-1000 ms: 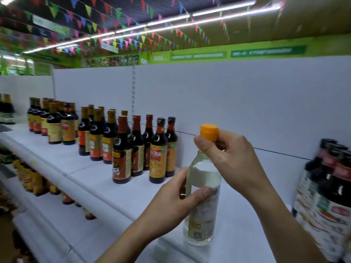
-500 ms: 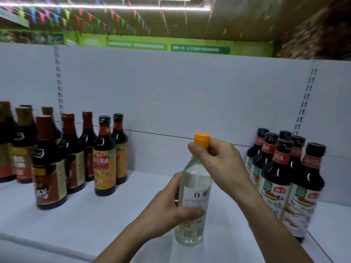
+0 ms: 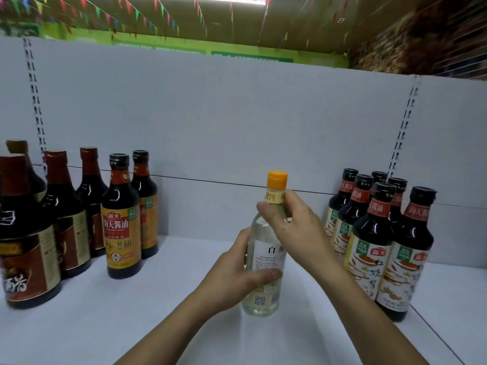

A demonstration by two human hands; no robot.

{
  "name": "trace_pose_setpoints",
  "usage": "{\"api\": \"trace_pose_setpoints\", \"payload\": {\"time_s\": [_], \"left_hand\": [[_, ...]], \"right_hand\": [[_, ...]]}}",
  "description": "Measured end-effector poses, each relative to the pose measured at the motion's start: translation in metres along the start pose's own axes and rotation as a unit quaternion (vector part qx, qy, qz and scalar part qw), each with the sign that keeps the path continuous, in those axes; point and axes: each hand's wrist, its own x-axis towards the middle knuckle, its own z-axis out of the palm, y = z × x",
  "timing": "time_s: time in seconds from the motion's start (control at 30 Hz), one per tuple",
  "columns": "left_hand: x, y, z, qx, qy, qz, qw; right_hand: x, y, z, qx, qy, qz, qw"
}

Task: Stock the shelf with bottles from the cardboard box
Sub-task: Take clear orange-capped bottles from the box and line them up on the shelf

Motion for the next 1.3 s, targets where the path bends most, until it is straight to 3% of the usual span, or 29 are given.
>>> {"api": "trace_pose_setpoints", "payload": {"time_s": [0.3, 0.43, 0.67, 0.83, 1.1, 1.3], "left_hand": [[0.045, -0.017, -0.007, 0.000, 0.069, -0.052, 0.996], [0.061, -0.014, -0.003, 0.058, 0.102, -0.049, 0.992], [0.063, -0.022, 0.004, 0.106, 0.095, -0.090, 0.986], [0.064, -0.050, 0.005, 0.065, 0.058, -0.088, 0.992], [0.071, -0.068, -0.015, -0.092, 0.040, -0.110, 0.989], [0.074, -0.075, -0.020, -0.106, 0.093, -0.120, 0.983]], "right_hand": [[-0.014, 0.050, 0.009, -0.122, -0.077, 0.068, 0.987], [-0.009, 0.057, 0.032, -0.107, -0.093, 0.073, 0.987], [0.017, 0.063, 0.058, -0.108, -0.068, 0.117, 0.985], [0.032, 0.070, 0.072, -0.136, -0.075, 0.133, 0.979], [0.048, 0.090, 0.075, 0.024, -0.104, 0.133, 0.985], [0.034, 0.111, 0.089, 0.161, -0.073, 0.151, 0.973]]}}
